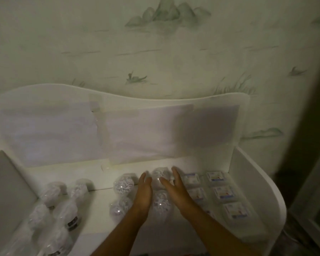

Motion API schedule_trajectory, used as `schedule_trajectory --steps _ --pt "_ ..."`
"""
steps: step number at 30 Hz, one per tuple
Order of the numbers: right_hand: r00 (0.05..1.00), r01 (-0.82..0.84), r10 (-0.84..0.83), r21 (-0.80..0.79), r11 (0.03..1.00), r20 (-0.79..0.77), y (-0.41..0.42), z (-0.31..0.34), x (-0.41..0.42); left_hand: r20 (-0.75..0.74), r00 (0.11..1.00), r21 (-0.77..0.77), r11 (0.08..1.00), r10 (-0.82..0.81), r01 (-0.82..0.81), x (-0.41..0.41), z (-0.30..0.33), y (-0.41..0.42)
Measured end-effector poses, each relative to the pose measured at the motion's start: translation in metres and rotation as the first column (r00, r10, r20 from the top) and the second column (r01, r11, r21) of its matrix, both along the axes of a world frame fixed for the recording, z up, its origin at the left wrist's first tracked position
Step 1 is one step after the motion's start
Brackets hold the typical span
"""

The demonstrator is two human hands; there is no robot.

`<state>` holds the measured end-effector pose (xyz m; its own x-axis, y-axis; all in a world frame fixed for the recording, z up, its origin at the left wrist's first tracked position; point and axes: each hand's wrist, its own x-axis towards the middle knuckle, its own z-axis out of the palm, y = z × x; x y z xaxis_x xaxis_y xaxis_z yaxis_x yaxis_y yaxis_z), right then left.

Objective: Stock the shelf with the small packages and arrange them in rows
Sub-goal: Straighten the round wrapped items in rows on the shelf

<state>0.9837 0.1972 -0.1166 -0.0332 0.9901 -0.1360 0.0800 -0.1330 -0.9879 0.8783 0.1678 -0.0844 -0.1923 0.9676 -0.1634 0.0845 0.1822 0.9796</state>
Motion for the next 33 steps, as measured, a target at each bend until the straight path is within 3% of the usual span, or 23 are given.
schedule_trajectory --steps 3,6,10,15,21,25,28,31,33 --pt "0.998 -0.036 0.032 -0.085 0.996 -0.052 0.0 -0.009 -0.006 0.2 0.979 -0.033 0.999 0.038 -0.032 -0.001 -0.018 -0.001" --pt "0.982 -0.04 0.027 -0.066 0.997 -0.186 -0.005 -0.01 -0.011 0.21 0.978 -0.046 0.999 -0.016 0.026 -0.002 -0.033 -0.002" --pt "0.978 -0.011 -0.002 -0.065 0.998 -0.209 -0.005 -0.019 -0.019 0.245 0.969 -0.084 0.996 0.009 0.012 -0.002 -0.034 0.002" --pt "0.978 -0.041 0.029 -0.052 0.998 -0.207 -0.011 -0.017 -0.03 0.076 0.997 -0.076 0.997 0.022 -0.016 -0.027 -0.062 0.016" --pt "0.995 -0.049 0.046 -0.038 0.998 -0.085 -0.011 -0.006 -0.017 -0.067 0.998 -0.03 0.999 -0.015 0.013 -0.021 -0.018 0.014" --pt "0.982 -0.08 0.067 0.069 0.994 0.175 0.0 0.012 0.005 -0.186 0.982 0.086 0.995 -0.029 0.046 -0.015 0.007 0.021" --pt "0.907 -0.168 0.086 0.167 0.972 0.413 0.019 0.03 0.025 -0.425 0.904 0.206 0.968 -0.041 0.141 -0.009 0.028 0.029" --pt "0.816 -0.259 0.101 0.203 0.944 0.569 0.032 0.051 0.053 -0.659 0.741 0.07 0.969 -0.133 0.236 0.0 0.033 0.04" --pt "0.794 -0.271 0.104 0.196 0.942 0.599 0.036 0.056 0.073 -0.746 0.659 0.059 0.976 -0.097 0.211 0.015 0.036 0.041"
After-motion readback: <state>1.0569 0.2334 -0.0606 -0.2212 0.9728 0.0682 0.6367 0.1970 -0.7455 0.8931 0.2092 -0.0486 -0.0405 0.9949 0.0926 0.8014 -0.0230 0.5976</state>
